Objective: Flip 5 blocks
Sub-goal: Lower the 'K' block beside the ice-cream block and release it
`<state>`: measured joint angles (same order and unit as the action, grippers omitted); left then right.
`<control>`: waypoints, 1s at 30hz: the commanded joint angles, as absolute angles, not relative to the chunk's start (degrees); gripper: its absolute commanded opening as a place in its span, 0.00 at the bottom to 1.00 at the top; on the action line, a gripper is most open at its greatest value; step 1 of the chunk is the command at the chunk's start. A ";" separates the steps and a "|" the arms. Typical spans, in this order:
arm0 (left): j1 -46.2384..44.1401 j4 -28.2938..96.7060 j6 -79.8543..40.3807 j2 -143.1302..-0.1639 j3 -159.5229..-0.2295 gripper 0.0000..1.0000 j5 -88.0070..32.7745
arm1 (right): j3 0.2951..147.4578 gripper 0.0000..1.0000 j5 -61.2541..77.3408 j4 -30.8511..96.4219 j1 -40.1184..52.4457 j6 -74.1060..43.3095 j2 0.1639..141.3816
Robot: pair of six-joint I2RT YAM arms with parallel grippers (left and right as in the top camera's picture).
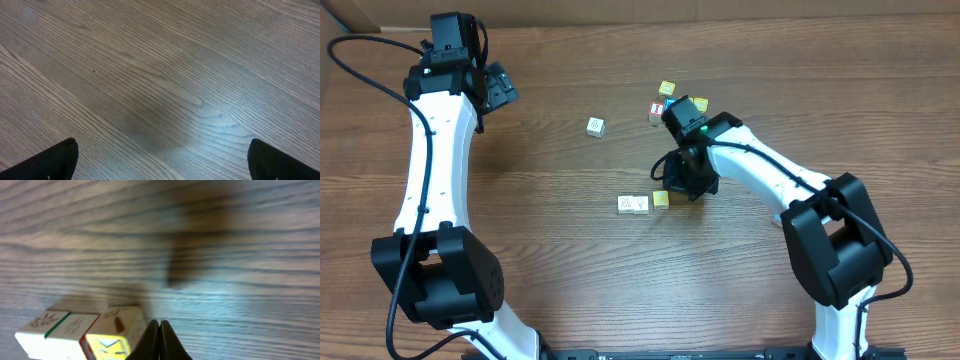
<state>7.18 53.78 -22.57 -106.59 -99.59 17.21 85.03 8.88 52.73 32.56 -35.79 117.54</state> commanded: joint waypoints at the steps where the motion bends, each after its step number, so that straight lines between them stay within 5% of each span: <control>1: 7.38 53.74 -23.83 -105.73 -100.60 1.00 18.00 | 84.90 0.04 9.28 52.51 33.98 -35.59 115.42; 30: 7.38 53.71 -23.83 -105.73 -100.60 1.00 18.00 | 84.79 0.04 3.95 47.81 34.44 -35.57 115.42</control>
